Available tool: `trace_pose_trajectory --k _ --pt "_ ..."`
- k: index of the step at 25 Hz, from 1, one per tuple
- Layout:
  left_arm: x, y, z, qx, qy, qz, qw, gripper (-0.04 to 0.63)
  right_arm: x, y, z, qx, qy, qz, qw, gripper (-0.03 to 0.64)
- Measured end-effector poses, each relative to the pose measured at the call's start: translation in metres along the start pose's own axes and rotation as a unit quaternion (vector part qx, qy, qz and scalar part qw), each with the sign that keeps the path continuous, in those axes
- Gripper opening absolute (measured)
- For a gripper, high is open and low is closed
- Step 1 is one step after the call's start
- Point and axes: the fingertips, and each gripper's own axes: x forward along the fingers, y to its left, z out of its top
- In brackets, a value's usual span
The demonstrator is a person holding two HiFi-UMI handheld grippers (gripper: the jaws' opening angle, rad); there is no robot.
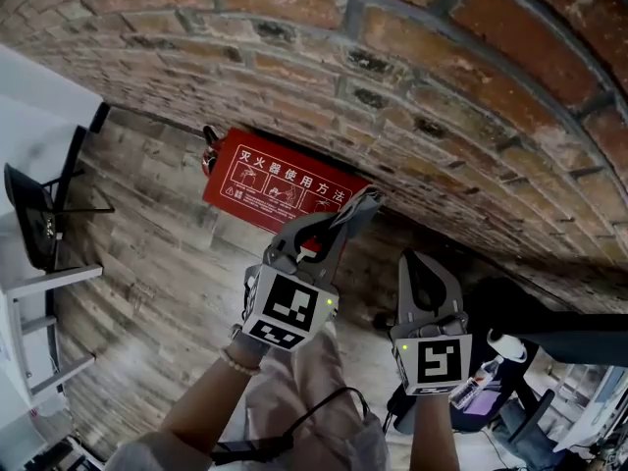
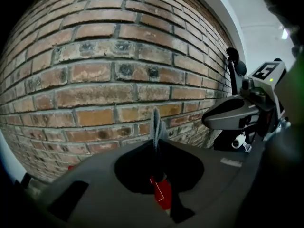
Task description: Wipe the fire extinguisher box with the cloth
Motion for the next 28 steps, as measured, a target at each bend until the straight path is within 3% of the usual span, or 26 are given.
trace_pose_trajectory --k 10,28 --pt "0.065 0.01 -0.052 -0.024 0.037 0.007 0.999 0.012 0.019 0.001 -0.032 0.012 0.02 -0.002 1.0 0.009" --pt "0.124 0.019 -0.11 -0.014 0.107 0.014 0.994 0.012 0.036 -0.006 -0.06 0.006 0.034 0.011 0.999 0.009"
